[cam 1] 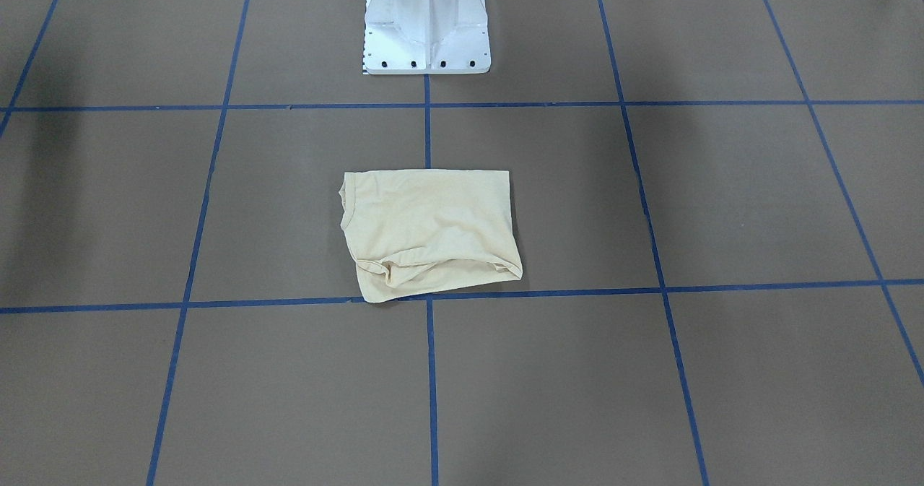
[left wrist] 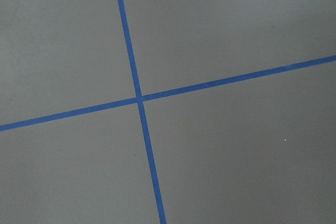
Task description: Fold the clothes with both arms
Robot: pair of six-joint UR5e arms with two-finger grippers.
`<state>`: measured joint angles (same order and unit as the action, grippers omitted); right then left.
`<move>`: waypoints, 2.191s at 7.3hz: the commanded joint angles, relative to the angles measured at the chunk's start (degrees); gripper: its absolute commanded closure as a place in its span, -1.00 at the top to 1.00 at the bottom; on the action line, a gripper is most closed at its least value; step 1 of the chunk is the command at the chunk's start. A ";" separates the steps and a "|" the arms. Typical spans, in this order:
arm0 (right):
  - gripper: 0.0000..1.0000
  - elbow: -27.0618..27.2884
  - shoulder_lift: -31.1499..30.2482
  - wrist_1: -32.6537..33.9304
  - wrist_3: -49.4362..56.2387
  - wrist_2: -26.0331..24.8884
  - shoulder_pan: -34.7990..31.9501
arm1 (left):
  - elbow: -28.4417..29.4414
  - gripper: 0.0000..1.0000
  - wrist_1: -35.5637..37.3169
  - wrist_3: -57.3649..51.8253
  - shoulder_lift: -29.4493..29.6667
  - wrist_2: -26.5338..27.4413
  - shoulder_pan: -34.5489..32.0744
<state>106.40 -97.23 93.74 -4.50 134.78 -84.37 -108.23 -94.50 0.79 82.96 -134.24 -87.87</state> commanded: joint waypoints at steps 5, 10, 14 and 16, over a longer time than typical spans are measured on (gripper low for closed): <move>1.00 0.12 -0.41 -1.28 -0.33 0.39 0.08 | 0.21 0.99 -0.07 -0.08 -0.87 -0.14 -0.02; 1.00 0.12 -0.33 -1.28 -0.51 0.39 0.08 | 0.39 0.99 -0.33 -0.08 -0.78 -0.14 -0.02; 1.00 0.21 -0.06 -1.37 0.54 -0.39 -0.01 | 0.56 0.99 -0.59 -0.08 -0.78 -0.05 -0.02; 1.00 0.21 0.03 -1.37 1.42 -1.80 -0.01 | 0.65 0.99 -0.60 -0.08 -0.69 -0.14 -0.02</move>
